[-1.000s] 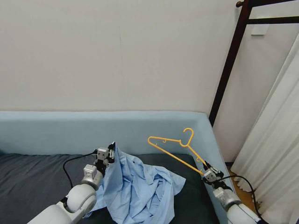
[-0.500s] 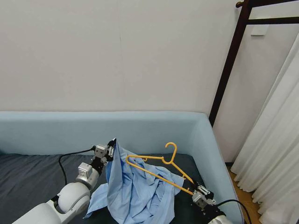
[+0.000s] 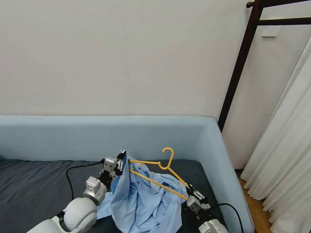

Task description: Pick up the clothes from the sofa and hang them on the clothes hanger.

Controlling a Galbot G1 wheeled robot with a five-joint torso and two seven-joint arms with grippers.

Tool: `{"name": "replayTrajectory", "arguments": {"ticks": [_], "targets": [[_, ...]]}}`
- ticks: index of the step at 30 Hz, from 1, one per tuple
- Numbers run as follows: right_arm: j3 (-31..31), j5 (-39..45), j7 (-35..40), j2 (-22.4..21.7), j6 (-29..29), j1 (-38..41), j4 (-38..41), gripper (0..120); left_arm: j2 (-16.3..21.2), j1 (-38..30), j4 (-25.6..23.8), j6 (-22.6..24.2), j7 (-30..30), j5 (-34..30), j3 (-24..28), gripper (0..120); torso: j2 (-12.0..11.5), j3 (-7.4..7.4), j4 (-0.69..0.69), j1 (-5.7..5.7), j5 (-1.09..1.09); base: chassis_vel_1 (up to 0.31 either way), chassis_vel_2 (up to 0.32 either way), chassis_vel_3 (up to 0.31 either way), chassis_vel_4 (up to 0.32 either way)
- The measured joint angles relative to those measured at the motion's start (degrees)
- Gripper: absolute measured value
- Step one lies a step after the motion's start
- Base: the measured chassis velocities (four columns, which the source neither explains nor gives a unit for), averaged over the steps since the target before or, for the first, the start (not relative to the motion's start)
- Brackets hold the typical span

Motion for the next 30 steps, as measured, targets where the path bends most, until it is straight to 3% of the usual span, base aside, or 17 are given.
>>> {"name": "replayTrajectory", "arguments": {"ticks": [8,19,30], "targets": [[-5.3,0.2,-1.0,-0.3,0.9,4.3,-0.9,5,-0.6,-1.6,1.5,0.5,0.0,-0.2,1.2,0,0.0,0.00,0.00,0.00,0.00,0.000,0.000,0.000,0.000],[-11.3,1.7,-1.5,2.2,-3.9,12.2,-7.5,5,0.2,-1.0,-2.7,0.2,0.9,-0.3,1.6,0,0.0,0.00,0.00,0.00,0.02,0.000,0.000,0.000,0.000],[-12.2,-4.3,-4.0,1.6,-4.0,16.0,-8.8,5,-1.9,-0.3,-1.4,-0.2,1.2,1.4,2.6,0,0.0,0.00,0.00,0.00,0.00,0.000,0.000,0.000,0.000]]}}
